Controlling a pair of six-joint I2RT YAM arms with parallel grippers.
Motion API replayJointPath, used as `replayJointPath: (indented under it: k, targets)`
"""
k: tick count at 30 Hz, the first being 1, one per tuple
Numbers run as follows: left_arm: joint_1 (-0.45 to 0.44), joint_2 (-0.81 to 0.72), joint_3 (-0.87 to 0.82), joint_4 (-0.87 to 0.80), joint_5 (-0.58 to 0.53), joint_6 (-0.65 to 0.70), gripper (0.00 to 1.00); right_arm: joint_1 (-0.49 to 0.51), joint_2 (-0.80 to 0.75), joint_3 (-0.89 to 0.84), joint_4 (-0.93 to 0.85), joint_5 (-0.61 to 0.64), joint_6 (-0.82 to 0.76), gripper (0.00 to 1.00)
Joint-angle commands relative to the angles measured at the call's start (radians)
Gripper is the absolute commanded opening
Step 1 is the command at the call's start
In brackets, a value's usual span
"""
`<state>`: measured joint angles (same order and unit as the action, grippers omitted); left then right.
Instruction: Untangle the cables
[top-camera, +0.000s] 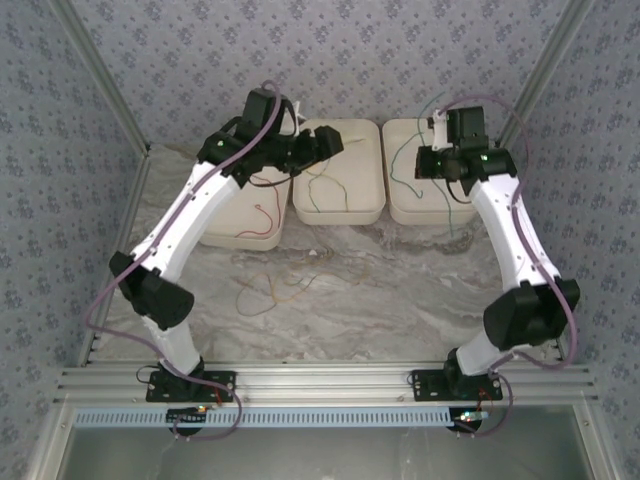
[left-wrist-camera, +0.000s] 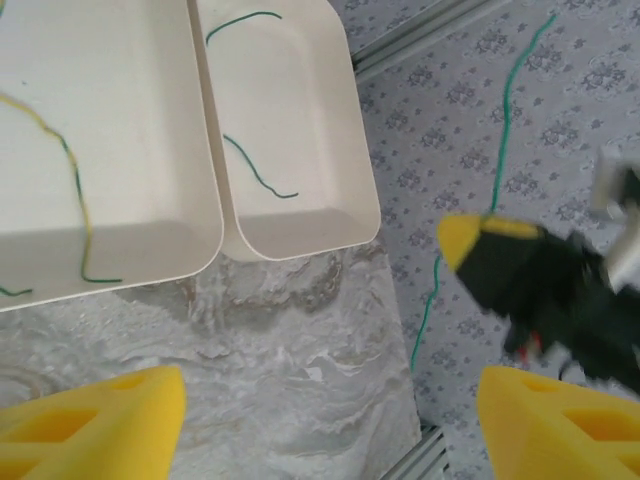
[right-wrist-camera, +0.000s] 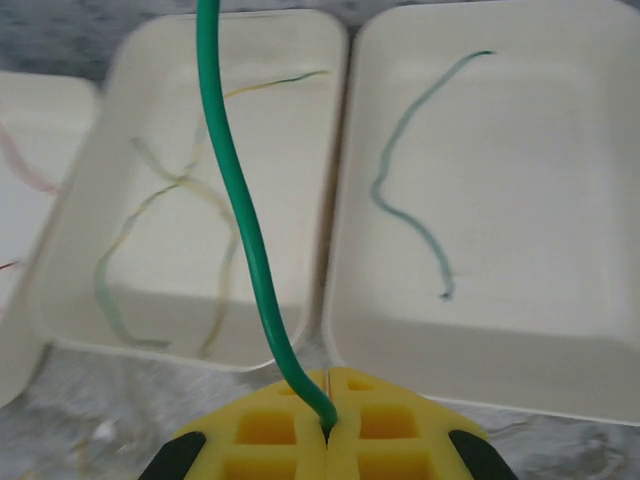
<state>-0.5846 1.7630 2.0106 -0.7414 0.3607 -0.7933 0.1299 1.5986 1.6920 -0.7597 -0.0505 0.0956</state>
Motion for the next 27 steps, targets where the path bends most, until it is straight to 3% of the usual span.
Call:
replayJointPath:
  k: [1,6,14,17,20,24,27]
  targets:
    - [-0.005,-0.079,-0.147,0.020,-0.063,0.018,0.76,-0.047,0.113,0.099,0.001,0.180,-0.045,0.00]
    - [-0.006,-0.222,-0.384,0.095,-0.123,0.011,0.76,-0.110,0.394,0.367,-0.087,0.248,-0.010,0.00]
    - [-0.008,-0.527,-0.767,0.175,-0.280,0.077,0.73,-0.150,0.725,0.685,-0.255,0.212,0.086,0.00]
    - [-0.008,-0.650,-0.902,0.214,-0.263,0.097,0.73,-0.151,0.782,0.703,-0.266,0.198,0.113,0.00]
    - [-0.003,-0.765,-1.007,0.259,-0.179,0.100,0.73,-0.151,0.817,0.707,-0.265,0.167,0.122,0.00]
    - [0.000,-0.854,-1.072,0.194,-0.146,0.082,0.73,-0.145,0.862,0.731,-0.272,0.130,0.132,0.00]
    - [0.002,-0.897,-1.105,0.165,-0.140,0.068,0.73,-0.144,0.879,0.768,-0.294,0.106,0.146,0.21]
